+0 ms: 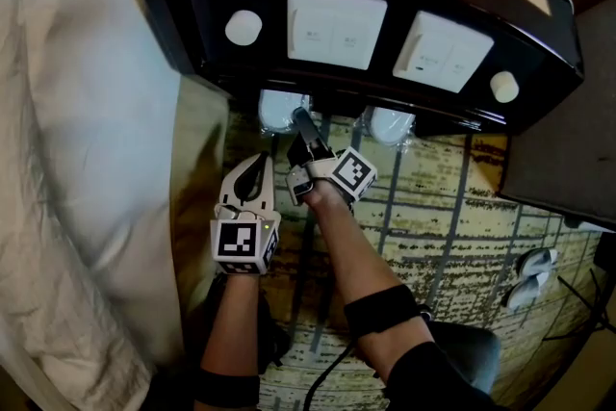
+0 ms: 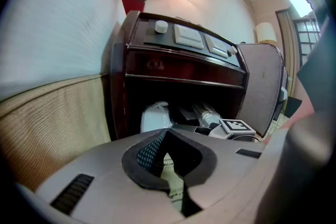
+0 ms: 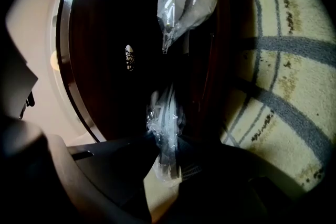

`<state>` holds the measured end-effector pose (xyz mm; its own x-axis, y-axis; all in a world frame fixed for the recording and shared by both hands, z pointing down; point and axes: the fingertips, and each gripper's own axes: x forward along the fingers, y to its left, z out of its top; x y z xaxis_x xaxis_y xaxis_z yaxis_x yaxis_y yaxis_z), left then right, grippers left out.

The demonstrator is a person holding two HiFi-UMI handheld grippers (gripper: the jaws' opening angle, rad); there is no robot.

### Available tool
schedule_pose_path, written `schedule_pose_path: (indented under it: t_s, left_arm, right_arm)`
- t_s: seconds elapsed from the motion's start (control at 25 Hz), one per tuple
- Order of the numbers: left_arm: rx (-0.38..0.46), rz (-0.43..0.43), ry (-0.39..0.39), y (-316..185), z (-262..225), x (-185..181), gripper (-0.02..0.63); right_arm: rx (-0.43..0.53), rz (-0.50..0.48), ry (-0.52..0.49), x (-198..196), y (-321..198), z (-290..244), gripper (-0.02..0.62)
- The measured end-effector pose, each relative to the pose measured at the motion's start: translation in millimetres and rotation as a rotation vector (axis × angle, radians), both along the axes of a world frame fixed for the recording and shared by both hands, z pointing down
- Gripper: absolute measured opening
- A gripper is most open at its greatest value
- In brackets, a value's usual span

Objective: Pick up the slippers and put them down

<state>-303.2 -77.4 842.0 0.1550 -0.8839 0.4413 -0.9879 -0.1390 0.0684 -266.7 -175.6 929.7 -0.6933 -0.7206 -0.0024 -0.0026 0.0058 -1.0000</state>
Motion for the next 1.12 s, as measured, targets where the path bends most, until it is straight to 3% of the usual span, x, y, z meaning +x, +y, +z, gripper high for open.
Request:
schedule_pose_path:
  t_s: [0.48, 0.84, 1.12]
  left_arm:
    - [-0.037, 0.021, 0.004, 25.0, -22.4, 25.6, 0.000]
    - [-0.156, 0.054, 0.042, 78.6, -78.5, 65.6, 0.000]
    - [-0.194, 0.107, 0.036, 113.2, -116.0, 97.4, 0.000]
  right_arm:
    - [0.039, -0.093, 0.049, 25.5, 47.4, -23.0, 0.107]
    - [-0.041, -0.170, 0.122, 85.9, 146.3, -62.3, 0.106]
    - [-0.075, -0.225, 0.162, 128.9, 225.5, -88.4, 0.106]
